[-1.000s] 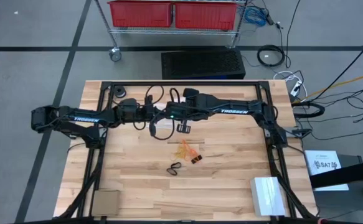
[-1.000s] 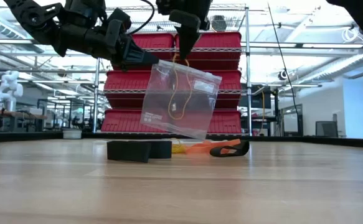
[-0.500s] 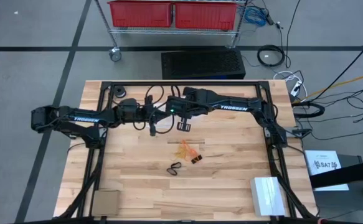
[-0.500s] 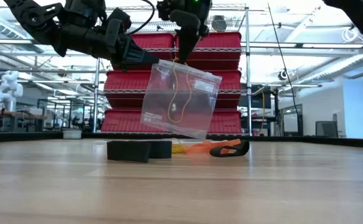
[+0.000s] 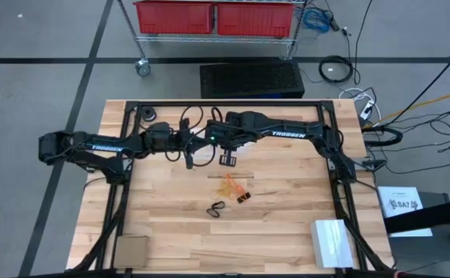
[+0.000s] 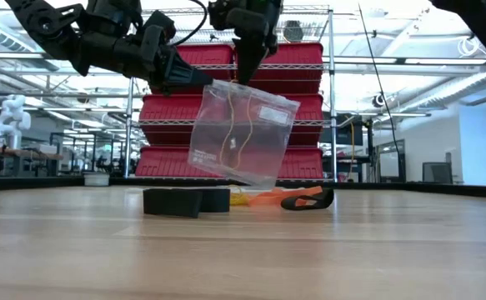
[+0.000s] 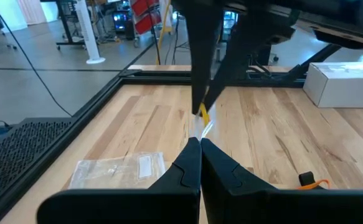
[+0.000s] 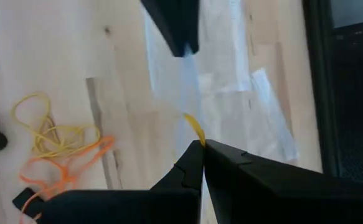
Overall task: Sort rubber bands
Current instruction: Put the yellow rubber band into the right transparent zip lock bag
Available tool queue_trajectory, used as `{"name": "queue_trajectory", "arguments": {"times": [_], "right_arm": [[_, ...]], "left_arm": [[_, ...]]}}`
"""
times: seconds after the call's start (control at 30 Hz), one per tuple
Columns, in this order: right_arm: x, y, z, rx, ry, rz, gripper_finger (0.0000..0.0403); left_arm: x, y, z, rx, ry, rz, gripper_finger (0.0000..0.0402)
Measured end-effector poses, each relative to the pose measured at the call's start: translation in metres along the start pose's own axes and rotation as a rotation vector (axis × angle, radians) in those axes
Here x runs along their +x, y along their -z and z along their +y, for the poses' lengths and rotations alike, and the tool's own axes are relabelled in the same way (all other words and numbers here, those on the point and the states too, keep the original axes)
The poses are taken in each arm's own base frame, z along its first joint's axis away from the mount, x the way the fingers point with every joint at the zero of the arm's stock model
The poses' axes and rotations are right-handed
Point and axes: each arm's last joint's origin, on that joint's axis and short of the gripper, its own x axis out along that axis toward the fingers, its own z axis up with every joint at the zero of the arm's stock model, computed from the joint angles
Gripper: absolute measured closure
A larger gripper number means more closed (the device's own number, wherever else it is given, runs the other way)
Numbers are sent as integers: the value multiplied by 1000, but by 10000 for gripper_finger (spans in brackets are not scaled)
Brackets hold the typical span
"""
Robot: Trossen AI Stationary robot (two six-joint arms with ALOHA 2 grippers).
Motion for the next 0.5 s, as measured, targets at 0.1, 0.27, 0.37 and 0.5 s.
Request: {"name": "queue_trajectory", "arguments": {"times": [0.1,0.27,0.37,0.5], "right_arm": [[0,0,-1,-4,-15,1,403],[0,-1,-1,-17,-15,-12,372],[0,-2,-1,-19,-15,-14,334],[0,-1,-1,-20,-14,-5,282]], "left_arm": [[0,-2,0,-3,0,-4,400],[1,-2,-1,-6,6,-7,400],[1,-2,-1,-6,5,-7,400],[1,-2,-1,-6,5,-7,400]]}}
